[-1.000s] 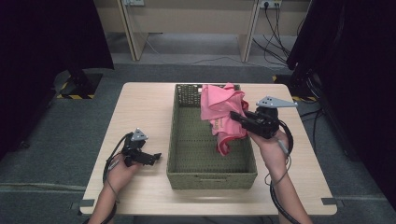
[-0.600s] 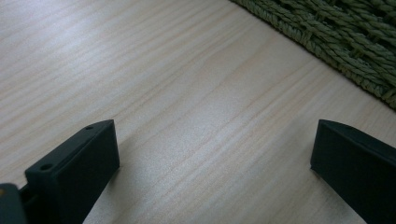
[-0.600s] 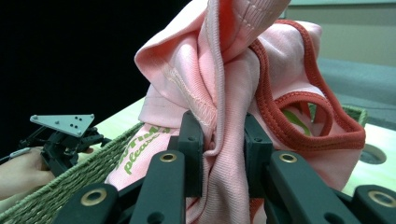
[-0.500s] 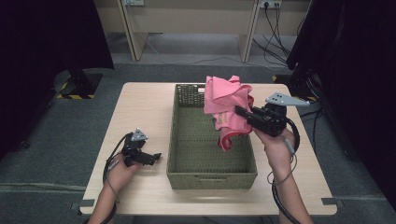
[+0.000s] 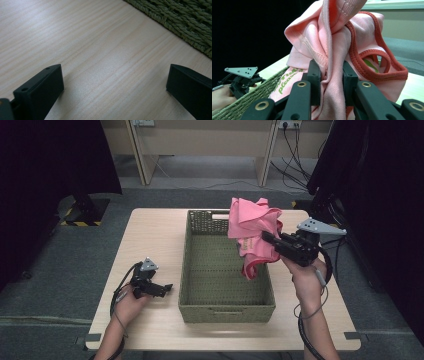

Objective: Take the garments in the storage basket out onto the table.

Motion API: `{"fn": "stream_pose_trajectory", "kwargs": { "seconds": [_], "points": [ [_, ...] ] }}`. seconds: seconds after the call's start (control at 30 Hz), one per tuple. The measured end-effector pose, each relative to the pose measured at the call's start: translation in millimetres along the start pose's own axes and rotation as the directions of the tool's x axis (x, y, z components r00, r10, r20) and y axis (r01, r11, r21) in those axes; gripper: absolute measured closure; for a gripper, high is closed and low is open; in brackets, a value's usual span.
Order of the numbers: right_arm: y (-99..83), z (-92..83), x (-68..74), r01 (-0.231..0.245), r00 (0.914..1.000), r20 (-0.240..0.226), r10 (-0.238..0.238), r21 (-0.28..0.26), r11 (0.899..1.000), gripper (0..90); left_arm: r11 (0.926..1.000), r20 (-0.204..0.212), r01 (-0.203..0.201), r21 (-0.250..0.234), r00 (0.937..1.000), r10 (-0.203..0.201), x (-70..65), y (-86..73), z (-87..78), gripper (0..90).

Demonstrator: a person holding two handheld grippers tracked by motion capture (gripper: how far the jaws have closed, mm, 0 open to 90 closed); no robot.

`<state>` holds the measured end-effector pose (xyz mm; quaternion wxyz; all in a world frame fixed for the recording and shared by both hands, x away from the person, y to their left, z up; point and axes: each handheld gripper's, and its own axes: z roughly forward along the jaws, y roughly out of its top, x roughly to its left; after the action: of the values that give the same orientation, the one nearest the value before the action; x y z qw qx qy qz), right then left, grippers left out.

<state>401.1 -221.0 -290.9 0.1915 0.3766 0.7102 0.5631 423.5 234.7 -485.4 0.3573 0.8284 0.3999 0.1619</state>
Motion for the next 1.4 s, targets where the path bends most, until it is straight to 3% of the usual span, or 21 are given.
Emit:
{"fn": "stream_pose_trajectory", "kwargs": {
  "seconds": [0.8,1.0,1.4],
  "points": [
    [2.5,-39.8,-24.3,-0.032,0.9953,0.089,0.038,-0.065,0.997,74.7,1.0000,0.000,0.000,0.000,1.0000,0.000,0.0,0.0,0.0,0.3],
    [2.8,-51.0,-30.0,-0.028,0.9909,0.129,0.038,-0.078,0.997,74.6,1.0000,0.000,0.000,0.000,1.0000,0.000,0.0,0.0,0.0,0.3],
    [-2.2,-67.9,-45.4,-0.053,0.9842,0.163,0.069,-0.101,0.993,74.5,1.0000,0.000,0.000,0.000,1.0000,0.000,0.0,0.0,0.0,0.3]
  ]
}}
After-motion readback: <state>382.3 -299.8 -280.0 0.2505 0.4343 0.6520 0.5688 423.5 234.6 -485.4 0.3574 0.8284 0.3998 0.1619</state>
